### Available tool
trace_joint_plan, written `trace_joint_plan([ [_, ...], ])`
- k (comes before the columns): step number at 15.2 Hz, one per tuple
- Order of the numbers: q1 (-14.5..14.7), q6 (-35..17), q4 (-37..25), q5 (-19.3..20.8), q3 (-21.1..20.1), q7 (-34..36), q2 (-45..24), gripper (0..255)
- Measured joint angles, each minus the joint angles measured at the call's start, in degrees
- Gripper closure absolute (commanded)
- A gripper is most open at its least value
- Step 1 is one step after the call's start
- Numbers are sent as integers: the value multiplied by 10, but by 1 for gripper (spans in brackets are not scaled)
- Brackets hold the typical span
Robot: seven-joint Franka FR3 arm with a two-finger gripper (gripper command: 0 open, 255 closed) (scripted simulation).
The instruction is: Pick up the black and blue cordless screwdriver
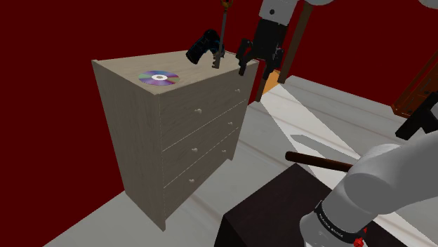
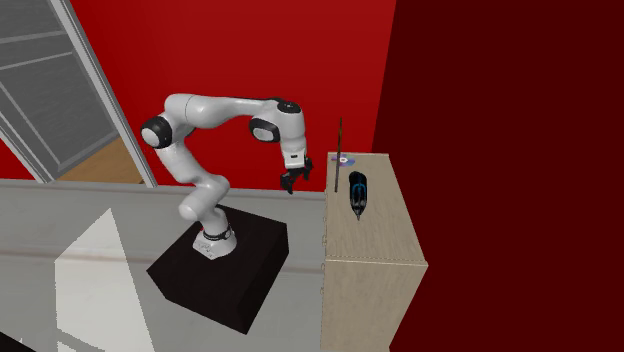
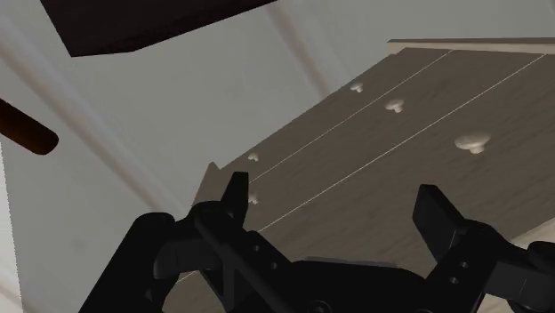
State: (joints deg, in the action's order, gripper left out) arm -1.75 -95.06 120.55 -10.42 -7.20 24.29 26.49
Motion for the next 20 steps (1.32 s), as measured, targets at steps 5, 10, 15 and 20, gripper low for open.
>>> trace_joint_plan([
  [5, -12, 2, -116, -12, -25, 111, -92, 0],
  [10, -21, 15, -249, -10, -39, 218, -190, 0],
  [15, -22, 40, -407, 4, -44, 321, -301, 0],
  [20, -17, 73, -546, 16, -40, 396, -390, 0],
])
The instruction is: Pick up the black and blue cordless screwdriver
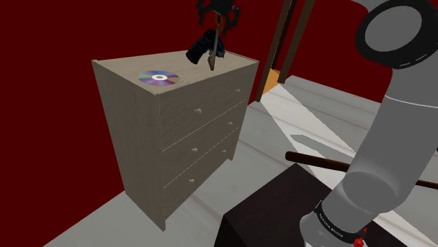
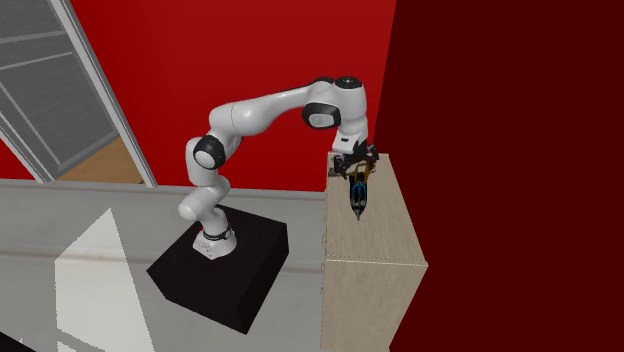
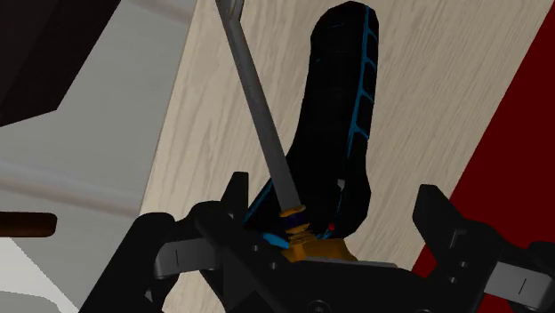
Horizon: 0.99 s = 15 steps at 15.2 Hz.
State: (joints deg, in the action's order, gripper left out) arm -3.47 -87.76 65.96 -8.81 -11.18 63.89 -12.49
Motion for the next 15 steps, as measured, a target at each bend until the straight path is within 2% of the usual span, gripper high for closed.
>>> trace_joint_plan([
  [7, -3, -55, 78, -6, 2, -6, 24, 0],
  [8, -3, -57, 81, -6, 2, -7, 25, 255],
  [15, -3, -61, 85, -6, 1, -7, 28, 255],
])
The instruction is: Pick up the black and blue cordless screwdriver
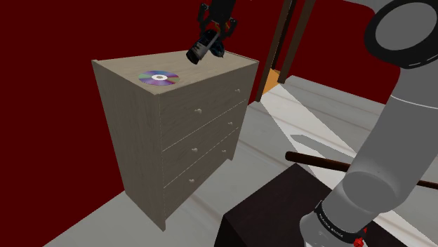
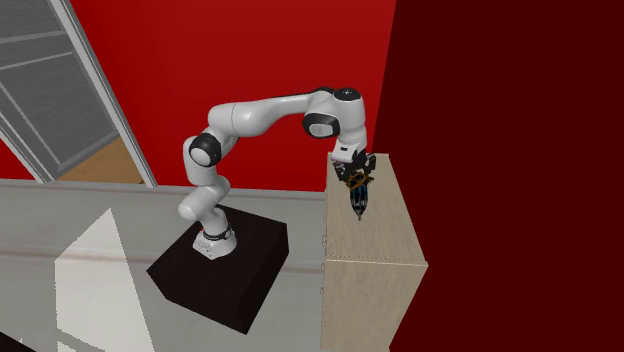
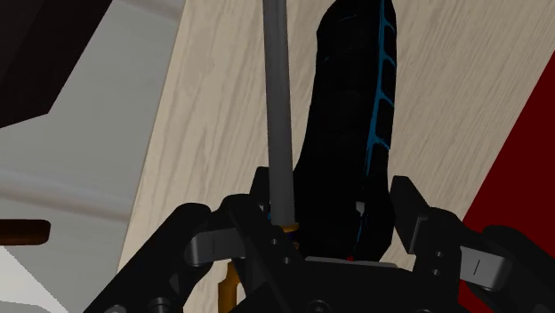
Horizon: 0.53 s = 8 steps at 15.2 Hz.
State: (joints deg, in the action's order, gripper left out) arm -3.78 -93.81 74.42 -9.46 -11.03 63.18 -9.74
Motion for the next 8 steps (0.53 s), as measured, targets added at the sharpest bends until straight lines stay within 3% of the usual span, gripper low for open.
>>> trace_joint_plan([
  [4, 0, 6, -7, 1, 0, 1, -3, 255],
  [8, 3, 42, -61, 5, -1, 9, -22, 255],
])
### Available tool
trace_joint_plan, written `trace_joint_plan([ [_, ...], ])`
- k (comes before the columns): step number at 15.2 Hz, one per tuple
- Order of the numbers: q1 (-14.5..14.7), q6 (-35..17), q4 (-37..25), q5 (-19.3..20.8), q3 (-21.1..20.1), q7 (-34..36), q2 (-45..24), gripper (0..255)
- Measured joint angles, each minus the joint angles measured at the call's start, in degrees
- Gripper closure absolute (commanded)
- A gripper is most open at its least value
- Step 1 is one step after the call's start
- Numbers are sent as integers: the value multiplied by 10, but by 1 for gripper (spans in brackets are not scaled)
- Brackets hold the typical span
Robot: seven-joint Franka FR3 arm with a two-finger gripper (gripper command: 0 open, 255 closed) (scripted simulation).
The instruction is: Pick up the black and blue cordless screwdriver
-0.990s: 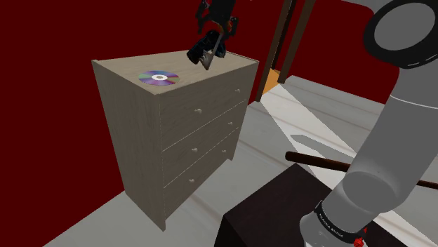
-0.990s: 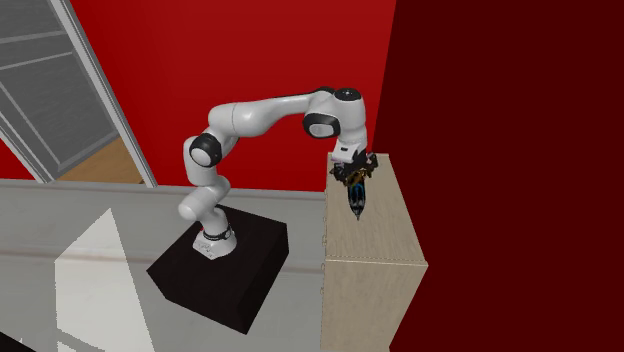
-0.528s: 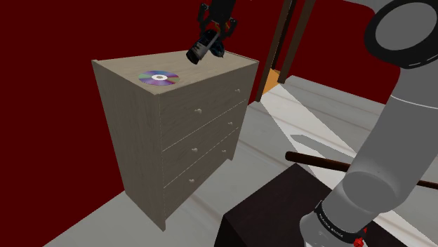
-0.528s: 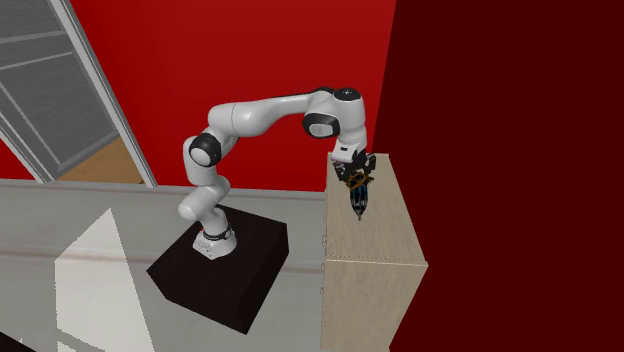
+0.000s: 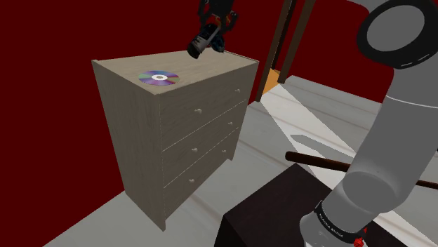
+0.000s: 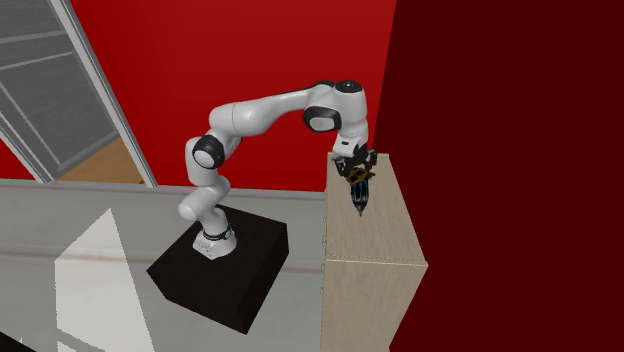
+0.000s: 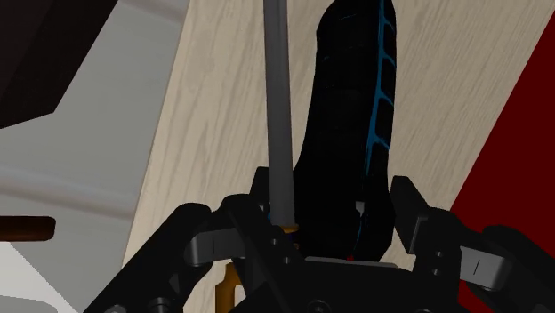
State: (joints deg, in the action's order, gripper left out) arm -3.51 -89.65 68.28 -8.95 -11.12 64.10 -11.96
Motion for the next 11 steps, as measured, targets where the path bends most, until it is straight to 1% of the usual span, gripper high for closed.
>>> trace_joint_plan([
  [4, 3, 37, -58, 4, -1, 8, -21, 255],
  [8, 11, 92, -153, 13, -3, 21, -59, 255],
  [9, 14, 111, -189, 16, -3, 24, -76, 255],
  [11, 18, 138, -239, 20, -4, 30, -99, 255],
])
